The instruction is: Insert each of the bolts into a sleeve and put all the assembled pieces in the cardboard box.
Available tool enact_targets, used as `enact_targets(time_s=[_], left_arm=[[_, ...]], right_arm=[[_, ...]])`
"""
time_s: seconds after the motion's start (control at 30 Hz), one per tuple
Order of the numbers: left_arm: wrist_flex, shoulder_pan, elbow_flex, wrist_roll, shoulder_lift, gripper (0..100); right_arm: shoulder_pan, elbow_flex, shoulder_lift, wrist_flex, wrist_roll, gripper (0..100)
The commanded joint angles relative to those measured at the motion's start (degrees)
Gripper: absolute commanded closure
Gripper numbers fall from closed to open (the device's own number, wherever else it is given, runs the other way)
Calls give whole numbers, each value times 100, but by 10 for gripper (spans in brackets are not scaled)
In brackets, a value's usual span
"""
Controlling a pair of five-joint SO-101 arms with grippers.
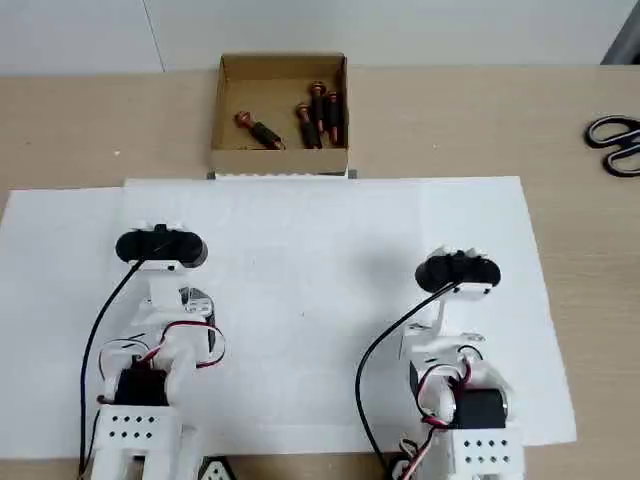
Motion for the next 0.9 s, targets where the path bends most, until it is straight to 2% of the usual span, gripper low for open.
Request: enact_targets(time_s=[0.0,0.87], left_arm=[[-132,-35,-22,-26,-62,994],[-132,-35,-22,-26,-62,994]], right_arm=[[57,35,-40,-110,70,995],[84,105,-48,-101,79,995]])
